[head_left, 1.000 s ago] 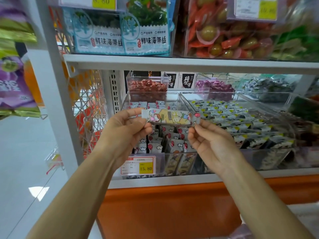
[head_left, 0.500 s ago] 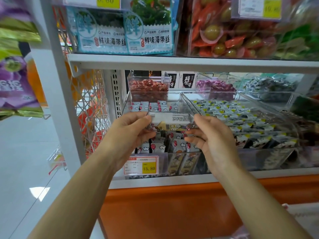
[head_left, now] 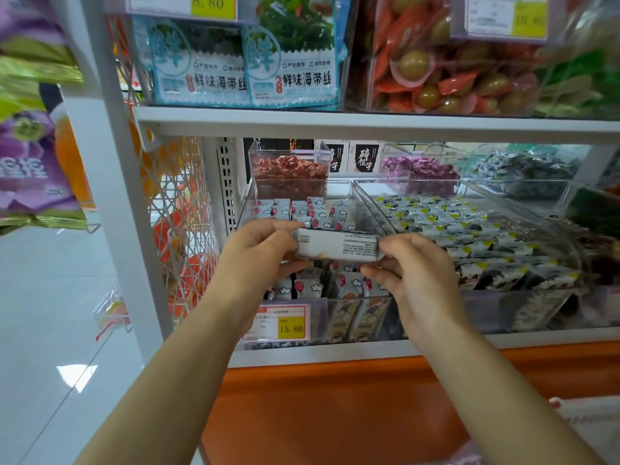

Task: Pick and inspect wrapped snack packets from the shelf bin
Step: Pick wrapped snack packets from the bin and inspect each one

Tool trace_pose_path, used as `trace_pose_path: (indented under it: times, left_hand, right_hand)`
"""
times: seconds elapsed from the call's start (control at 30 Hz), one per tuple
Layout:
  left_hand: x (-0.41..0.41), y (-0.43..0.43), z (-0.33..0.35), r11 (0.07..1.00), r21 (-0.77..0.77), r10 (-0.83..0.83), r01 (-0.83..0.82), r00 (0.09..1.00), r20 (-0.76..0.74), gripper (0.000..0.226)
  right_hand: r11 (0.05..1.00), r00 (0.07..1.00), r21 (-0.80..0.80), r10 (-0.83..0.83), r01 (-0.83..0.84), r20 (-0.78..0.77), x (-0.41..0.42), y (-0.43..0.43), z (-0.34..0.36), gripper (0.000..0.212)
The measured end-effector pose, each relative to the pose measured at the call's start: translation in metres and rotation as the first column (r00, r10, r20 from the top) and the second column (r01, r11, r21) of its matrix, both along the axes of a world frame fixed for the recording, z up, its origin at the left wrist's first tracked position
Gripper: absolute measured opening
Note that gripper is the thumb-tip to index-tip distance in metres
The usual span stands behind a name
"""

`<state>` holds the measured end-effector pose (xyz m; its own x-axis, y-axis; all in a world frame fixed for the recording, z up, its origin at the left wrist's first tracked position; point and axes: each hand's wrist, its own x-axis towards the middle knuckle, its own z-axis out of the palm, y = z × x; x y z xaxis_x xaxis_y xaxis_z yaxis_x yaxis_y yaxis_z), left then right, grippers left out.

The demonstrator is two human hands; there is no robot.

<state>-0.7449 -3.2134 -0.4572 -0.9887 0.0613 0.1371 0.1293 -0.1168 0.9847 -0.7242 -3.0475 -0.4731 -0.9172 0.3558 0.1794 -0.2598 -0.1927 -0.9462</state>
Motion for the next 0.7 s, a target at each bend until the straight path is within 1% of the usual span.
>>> trace_pose_path:
  times: [0.07, 0.13, 0.2, 0.3, 0.43, 0.5, 0.57, 0.7]
  left_hand:
    - [0.0, 0.001, -0.001, 0.996, -0.049, 0.067, -0.069, 0.997, -0.041, 0.021]
    - [0.0, 0.0, -0.001, 0.994, -0.038, 0.096, -0.099, 0.993, -0.07, 0.023]
    - [-0.001, -0.002, 0.0, 0.997, 0.013, 0.083, -0.082, 0.995, -0.05, 0.022]
    - [-0.001, -0.006, 0.0, 0.993, 0.105, 0.055, -0.056, 0.998, 0.013, 0.018]
    - [-0.001, -0.008, -0.001, 0.986, 0.16, 0.039, -0.044, 0.999, 0.039, 0.018]
    - [-0.001, -0.008, -0.001, 0.986, 0.161, 0.045, -0.05, 0.998, 0.036, 0.02]
    - [-0.002, -0.008, -0.001, 0.986, 0.157, 0.043, -0.048, 0.999, 0.03, 0.02]
    - [-0.002, -0.009, -0.001, 0.986, 0.165, 0.031, -0.037, 0.999, 0.041, 0.019]
  right_hand:
    - [0.999, 1.0, -0.007, 0.031, -0.031, 0.003, 0.002, -0.002, 0.001, 0.026]
    - [0.996, 0.998, -0.065, 0.063, -0.063, 0.006, 0.002, -0.003, 0.002, 0.025]
    - [0.98, 0.995, -0.176, 0.097, -0.093, 0.015, 0.002, -0.001, 0.004, 0.021]
    - [0.931, 0.986, -0.333, 0.164, -0.149, 0.018, 0.001, 0.002, 0.005, 0.016]
    - [0.874, 0.966, -0.428, 0.259, -0.229, 0.013, 0.0, 0.005, 0.004, 0.021]
    - [0.866, 0.96, -0.433, 0.282, -0.252, 0.004, -0.001, 0.005, 0.003, 0.022]
    - [0.883, 0.963, -0.395, 0.271, -0.253, -0.013, -0.001, 0.005, 0.002, 0.022]
    - [0.949, 0.985, -0.264, 0.168, -0.175, -0.051, 0.0, 0.003, 0.002, 0.021]
